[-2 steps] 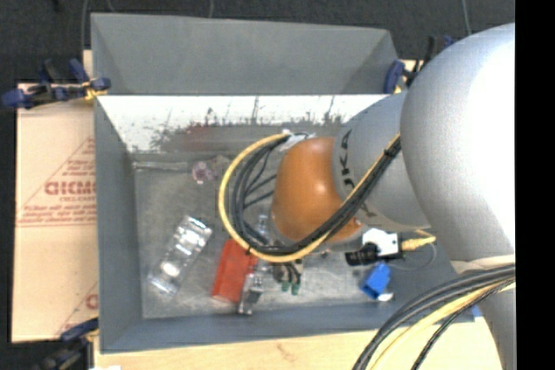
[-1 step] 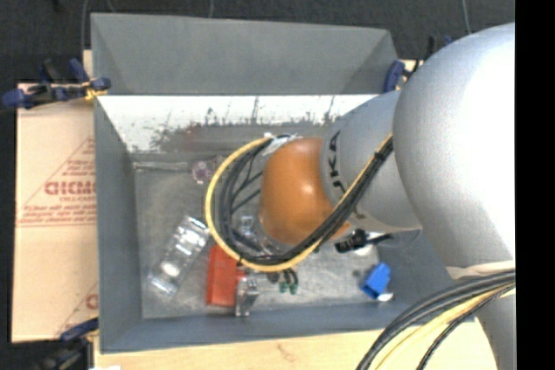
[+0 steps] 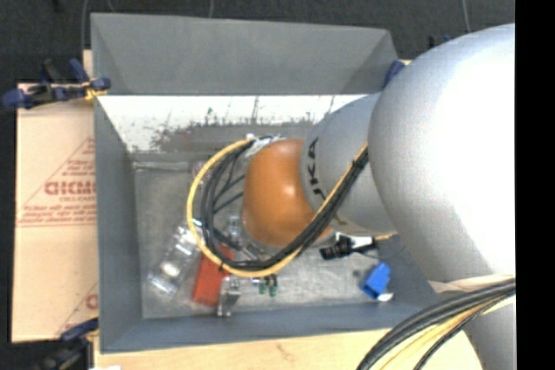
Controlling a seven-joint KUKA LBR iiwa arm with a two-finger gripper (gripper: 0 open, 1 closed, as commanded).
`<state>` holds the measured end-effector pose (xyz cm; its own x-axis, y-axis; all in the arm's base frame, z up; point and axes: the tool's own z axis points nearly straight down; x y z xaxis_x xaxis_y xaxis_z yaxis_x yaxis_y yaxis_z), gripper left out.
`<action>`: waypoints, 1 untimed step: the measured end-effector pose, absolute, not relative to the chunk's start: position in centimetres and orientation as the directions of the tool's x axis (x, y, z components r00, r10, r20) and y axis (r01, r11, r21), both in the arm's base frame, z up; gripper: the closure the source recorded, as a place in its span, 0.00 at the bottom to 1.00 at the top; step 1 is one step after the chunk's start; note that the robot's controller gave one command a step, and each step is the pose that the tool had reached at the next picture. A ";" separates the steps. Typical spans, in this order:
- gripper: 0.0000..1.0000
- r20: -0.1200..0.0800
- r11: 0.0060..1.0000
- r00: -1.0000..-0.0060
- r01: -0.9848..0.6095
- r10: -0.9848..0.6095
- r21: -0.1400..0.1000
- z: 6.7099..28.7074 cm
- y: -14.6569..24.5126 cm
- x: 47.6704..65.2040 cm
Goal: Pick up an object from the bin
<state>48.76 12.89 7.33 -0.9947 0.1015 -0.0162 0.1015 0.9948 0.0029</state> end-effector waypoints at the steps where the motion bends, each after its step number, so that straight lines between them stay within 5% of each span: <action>1: 0.00 -0.012 0.987 -0.987 -0.159 -0.159 -0.004 7.3 15.2 49.7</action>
Offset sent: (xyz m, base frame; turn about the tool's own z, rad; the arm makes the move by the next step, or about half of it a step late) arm 0.0047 0.0268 -0.0033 -0.2665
